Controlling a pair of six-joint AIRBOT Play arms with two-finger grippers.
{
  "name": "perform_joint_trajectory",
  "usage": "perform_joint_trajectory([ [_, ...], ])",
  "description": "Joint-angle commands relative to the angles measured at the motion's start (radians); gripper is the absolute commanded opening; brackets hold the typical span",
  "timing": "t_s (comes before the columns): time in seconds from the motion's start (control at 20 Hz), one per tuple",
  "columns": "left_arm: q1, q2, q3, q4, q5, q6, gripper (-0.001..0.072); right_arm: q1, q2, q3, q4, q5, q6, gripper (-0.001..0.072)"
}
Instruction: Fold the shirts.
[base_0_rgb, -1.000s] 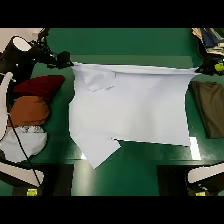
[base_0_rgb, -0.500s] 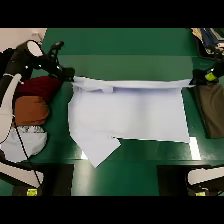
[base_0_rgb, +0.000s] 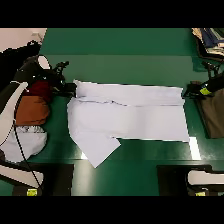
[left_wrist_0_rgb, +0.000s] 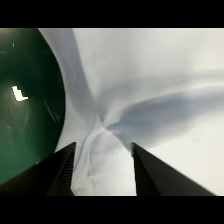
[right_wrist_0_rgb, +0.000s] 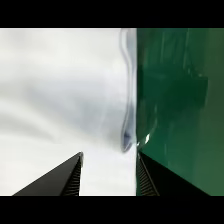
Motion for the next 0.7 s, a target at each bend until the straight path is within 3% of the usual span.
perform_joint_trajectory([
  [0.0,0.0,0.091,-0.055,0.026,-0.026,-0.014,0.0429,-0.038,0.05,-0.023,0.029,0.094,-0.006,0.0407],
  [0.15,0.0,0.271,-0.254,0.049,-0.026,-0.065,0.043,-0.108,0.169,-0.134,0.094,0.1,-0.056,0.0407],
  [0.45,0.0,0.645,-0.789,-0.129,0.011,-0.145,0.043,-0.209,0.34,-0.353,0.213,0.056,-0.091,0.0407],
  [0.65,0.0,0.768,-0.98,-0.275,0.018,-0.148,0.0429,-0.213,0.357,-0.361,0.224,0.068,-0.1,0.0407],
])
